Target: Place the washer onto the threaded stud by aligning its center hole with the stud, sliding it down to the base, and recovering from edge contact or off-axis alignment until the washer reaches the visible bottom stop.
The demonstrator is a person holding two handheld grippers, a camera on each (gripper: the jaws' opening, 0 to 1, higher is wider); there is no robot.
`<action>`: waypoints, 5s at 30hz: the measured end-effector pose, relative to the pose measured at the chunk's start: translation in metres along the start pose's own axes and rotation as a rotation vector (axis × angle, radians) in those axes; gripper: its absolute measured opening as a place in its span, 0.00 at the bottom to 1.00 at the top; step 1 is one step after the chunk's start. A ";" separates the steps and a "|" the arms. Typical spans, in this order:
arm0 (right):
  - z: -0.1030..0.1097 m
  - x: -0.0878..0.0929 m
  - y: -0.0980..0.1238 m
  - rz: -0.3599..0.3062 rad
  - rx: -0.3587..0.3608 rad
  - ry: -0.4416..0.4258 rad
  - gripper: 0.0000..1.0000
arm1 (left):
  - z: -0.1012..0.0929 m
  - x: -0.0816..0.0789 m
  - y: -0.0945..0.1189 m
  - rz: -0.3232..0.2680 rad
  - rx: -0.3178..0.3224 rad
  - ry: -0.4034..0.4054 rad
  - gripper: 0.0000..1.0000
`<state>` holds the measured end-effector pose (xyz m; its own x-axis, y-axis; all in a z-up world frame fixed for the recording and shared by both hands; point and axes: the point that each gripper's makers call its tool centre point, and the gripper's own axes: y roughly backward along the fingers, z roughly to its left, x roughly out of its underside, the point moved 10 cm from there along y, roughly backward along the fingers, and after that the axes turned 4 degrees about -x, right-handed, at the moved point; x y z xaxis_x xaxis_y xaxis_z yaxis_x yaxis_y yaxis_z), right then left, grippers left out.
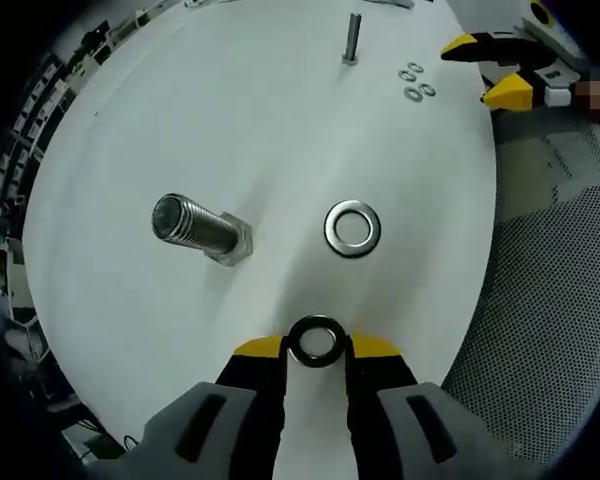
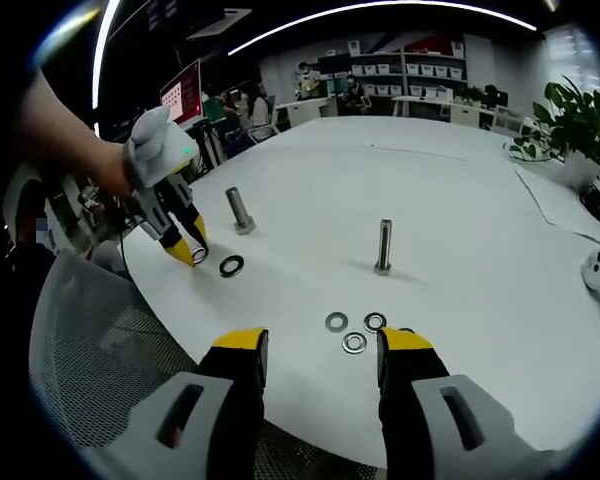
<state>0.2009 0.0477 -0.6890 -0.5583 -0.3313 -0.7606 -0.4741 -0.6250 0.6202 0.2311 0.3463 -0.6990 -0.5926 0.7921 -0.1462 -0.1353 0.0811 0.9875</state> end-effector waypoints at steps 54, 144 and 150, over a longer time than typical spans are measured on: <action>-0.001 0.000 -0.001 0.008 0.006 0.000 0.46 | 0.000 0.007 0.001 -0.058 -0.014 0.064 0.19; -0.005 0.001 0.000 0.011 0.031 -0.022 0.45 | 0.048 -0.056 0.008 -0.116 -0.058 -0.156 0.19; -0.004 0.001 -0.001 0.020 0.024 -0.019 0.45 | 0.052 -0.056 0.004 -0.110 -0.051 -0.151 0.19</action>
<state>0.2036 0.0448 -0.6914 -0.5804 -0.3300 -0.7445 -0.4790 -0.6009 0.6398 0.3051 0.3333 -0.6837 -0.4467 0.8622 -0.2389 -0.2354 0.1443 0.9611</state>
